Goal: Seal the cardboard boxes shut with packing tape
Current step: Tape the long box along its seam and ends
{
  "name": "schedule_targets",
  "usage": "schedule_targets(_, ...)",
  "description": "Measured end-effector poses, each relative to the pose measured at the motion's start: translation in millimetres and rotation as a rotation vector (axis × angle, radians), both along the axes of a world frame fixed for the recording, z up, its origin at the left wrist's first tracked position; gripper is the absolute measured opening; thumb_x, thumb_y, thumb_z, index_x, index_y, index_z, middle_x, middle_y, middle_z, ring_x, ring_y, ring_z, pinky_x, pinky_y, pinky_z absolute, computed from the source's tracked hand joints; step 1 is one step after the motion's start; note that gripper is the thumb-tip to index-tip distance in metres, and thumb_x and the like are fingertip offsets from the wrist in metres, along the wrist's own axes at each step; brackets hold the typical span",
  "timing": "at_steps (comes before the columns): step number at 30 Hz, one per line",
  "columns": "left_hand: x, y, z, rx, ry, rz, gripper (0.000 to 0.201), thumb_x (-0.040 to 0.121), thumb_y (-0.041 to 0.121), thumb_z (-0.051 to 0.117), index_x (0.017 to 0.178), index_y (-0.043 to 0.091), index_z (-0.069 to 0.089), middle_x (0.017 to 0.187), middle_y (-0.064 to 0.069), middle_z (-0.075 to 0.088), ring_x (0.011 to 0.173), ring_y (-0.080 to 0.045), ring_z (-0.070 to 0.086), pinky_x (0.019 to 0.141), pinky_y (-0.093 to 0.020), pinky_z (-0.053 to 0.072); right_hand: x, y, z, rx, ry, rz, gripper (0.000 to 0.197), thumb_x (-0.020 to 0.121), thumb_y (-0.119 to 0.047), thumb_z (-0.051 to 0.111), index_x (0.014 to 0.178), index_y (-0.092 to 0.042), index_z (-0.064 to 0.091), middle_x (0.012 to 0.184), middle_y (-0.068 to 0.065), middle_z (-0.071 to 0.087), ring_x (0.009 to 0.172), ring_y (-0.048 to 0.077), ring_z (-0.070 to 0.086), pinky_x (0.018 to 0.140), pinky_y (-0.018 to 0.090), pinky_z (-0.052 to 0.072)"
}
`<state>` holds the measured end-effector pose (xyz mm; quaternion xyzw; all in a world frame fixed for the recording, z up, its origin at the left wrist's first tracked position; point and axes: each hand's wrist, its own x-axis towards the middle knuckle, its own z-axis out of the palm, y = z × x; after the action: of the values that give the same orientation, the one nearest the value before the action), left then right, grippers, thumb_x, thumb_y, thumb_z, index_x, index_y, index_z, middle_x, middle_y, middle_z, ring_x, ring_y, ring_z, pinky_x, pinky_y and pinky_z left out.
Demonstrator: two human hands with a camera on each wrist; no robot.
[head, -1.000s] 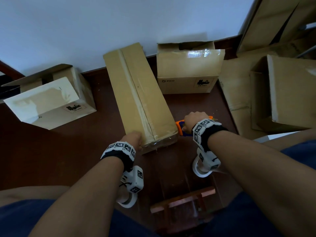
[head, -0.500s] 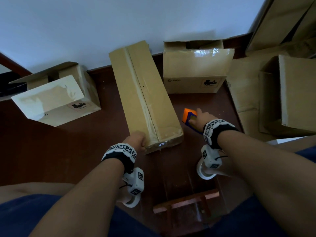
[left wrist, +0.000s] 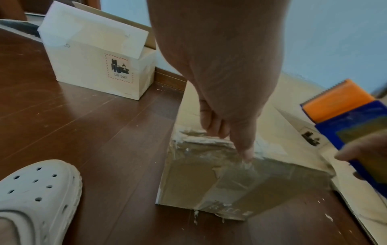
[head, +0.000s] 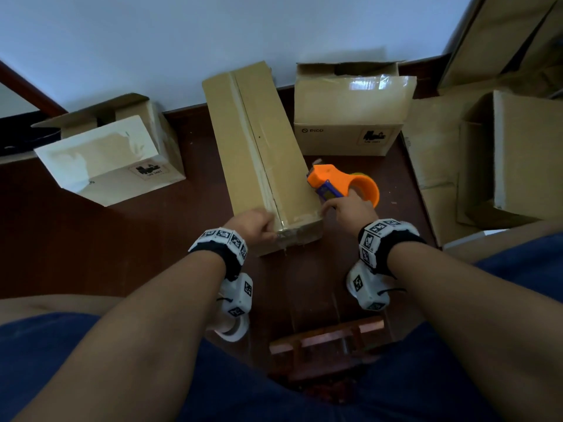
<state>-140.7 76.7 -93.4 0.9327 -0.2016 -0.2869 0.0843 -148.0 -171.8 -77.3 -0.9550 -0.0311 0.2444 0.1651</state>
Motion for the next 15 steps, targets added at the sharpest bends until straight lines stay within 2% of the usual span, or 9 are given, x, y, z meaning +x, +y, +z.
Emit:
schedule_targets(2,1.2,-13.5,-0.7,-0.002,-0.011,-0.057,0.019,0.092,0.03,0.061,0.085,0.019,0.048,0.09,-0.001,0.052,0.084,-0.021,0.051,0.074,-0.031,0.043,-7.4,3.3,6.2,-0.028,0.022,0.019,0.035,0.098,-0.022,0.039,0.118,-0.041,0.06,0.103,0.004,0.037,0.107,0.035,0.047,0.094,0.047,0.039)
schedule_targets(6,0.4,-29.2,-11.7,0.048,-0.037,-0.061,0.02,0.092,0.032,0.057,0.086,0.017,0.045,0.094,-0.007,0.054,0.087,-0.027,0.055,0.08,-0.042,0.048,-15.0,9.0,9.2,-0.074,0.084,0.051,0.047,0.097,-0.015,0.039,0.136,-0.04,0.048,0.122,0.01,0.042,0.114,0.038,0.047,0.102,0.05,0.036)
schedule_targets(9,3.8,-33.6,-15.4,0.135,-0.034,-0.055,0.025,0.093,0.036,0.057,0.088,0.017,0.041,0.094,-0.006,0.051,0.091,-0.027,0.054,0.081,-0.041,0.049,-14.9,10.6,11.3,-0.068,0.1,0.06,0.049,0.097,-0.013,0.037,0.138,-0.039,0.046,0.125,0.012,0.043,0.117,0.037,0.045,0.101,0.05,0.037)
schedule_targets(13,12.6,-35.7,-18.9,0.183,0.035,-0.084,0.029,0.092,0.04,0.059,0.088,0.017,0.041,0.101,-0.01,0.059,0.094,-0.029,0.057,0.083,-0.043,0.051,-13.2,8.9,11.3,-0.089,0.113,0.081,0.048,0.098,-0.015,0.036,0.137,-0.04,0.048,0.123,0.011,0.044,0.112,0.037,0.049,0.097,0.049,0.042)
schedule_targets(15,15.9,-38.0,-17.1,0.216,0.046,-0.099,0.036,0.089,0.048,0.06,0.086,0.017,0.043,0.096,-0.008,0.06,0.09,-0.027,0.058,0.077,-0.041,0.051,-10.6,8.3,10.4,-0.078,0.12,0.078,0.045,0.098,-0.017,0.036,0.134,-0.04,0.05,0.122,0.011,0.044,0.111,0.036,0.051,0.095,0.048,0.044)
